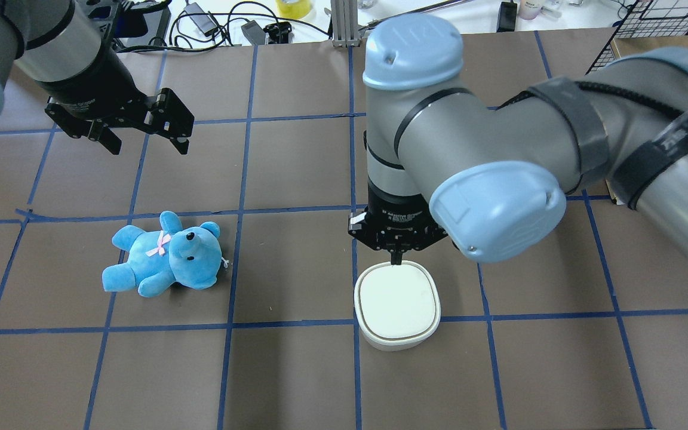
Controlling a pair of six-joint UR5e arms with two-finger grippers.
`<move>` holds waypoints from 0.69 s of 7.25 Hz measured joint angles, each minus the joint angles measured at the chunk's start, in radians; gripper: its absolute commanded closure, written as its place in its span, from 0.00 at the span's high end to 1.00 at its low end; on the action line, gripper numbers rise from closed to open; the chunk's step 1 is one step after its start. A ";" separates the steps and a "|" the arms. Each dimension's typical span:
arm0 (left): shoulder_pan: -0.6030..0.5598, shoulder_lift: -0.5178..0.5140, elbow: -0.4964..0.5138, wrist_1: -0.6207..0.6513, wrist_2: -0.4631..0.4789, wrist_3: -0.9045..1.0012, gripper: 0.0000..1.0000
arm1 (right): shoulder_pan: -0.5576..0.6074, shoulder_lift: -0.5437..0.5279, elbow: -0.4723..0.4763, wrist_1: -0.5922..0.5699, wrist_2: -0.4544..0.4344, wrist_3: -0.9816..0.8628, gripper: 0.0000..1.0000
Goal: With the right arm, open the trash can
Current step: 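Press the right gripper onto the lid's near edge to tip it open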
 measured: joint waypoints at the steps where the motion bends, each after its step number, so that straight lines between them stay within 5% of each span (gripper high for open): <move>1: 0.000 0.000 0.000 0.000 0.000 0.000 1.00 | 0.003 0.000 0.053 -0.045 -0.009 0.000 0.04; 5: 0.000 0.000 0.000 0.000 0.000 0.000 1.00 | 0.005 0.015 0.147 -0.155 -0.012 -0.002 0.05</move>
